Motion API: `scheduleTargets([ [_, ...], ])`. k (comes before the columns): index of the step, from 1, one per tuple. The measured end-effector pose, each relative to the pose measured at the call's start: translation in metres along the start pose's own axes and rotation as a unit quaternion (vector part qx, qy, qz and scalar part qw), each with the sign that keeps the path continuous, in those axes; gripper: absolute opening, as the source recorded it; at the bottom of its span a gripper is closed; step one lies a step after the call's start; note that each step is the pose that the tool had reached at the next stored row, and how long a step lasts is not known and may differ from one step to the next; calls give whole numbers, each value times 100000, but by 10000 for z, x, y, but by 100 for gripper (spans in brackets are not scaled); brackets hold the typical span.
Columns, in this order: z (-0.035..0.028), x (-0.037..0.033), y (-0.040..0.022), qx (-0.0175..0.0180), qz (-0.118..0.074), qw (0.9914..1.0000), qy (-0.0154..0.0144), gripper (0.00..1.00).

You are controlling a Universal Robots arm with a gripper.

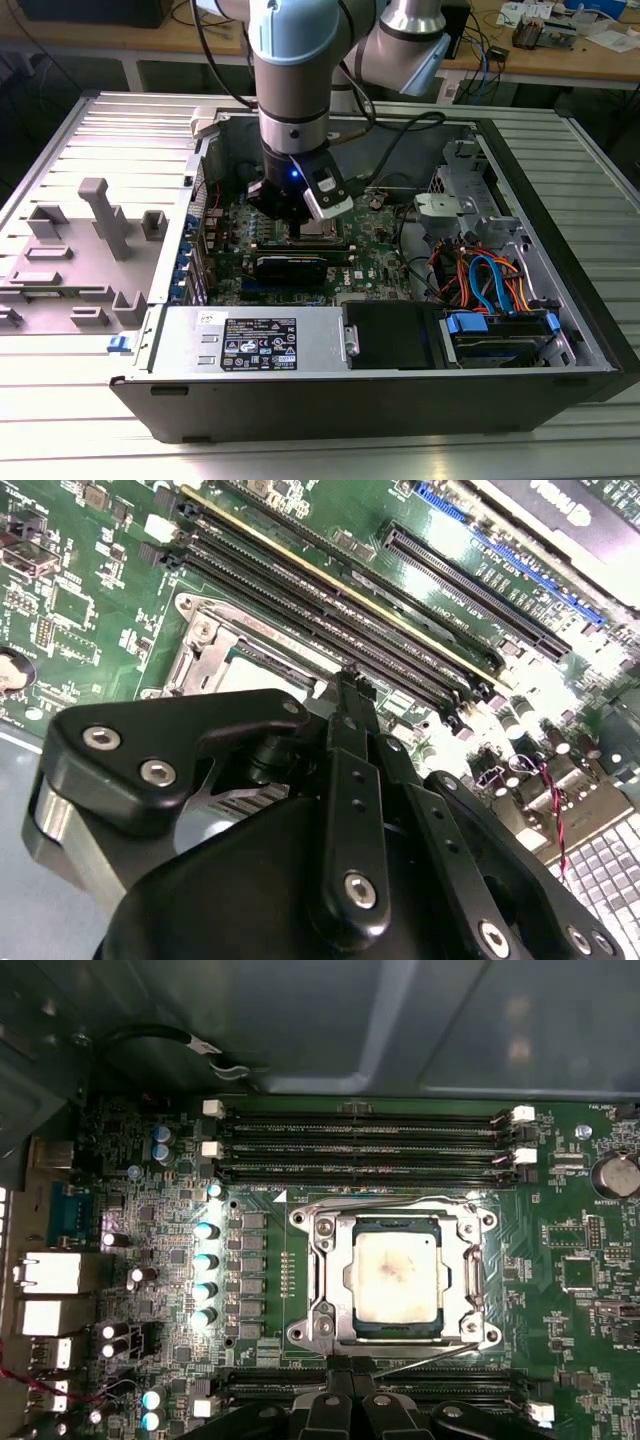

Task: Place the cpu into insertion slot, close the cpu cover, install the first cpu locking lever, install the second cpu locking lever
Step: 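Install the second cpu locking lever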

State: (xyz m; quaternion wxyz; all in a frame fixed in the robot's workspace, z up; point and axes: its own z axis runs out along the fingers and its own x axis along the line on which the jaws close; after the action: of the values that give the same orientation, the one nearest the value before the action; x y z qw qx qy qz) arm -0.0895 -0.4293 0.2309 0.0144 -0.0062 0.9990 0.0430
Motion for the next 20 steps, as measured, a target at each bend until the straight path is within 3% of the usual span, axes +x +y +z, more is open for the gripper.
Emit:
scheduleTargets([
  [9, -10, 3, -76, -183, -58, 100000, 3, 11],
  [11, -8, 39, -77, -637, -78, 99998, 4, 11],
  [13, 34, 59, -81, -995, -100, 99995, 1, 11],
  [20, 80, 95, -95, -1727, -139, 99985, -13, 11],
])
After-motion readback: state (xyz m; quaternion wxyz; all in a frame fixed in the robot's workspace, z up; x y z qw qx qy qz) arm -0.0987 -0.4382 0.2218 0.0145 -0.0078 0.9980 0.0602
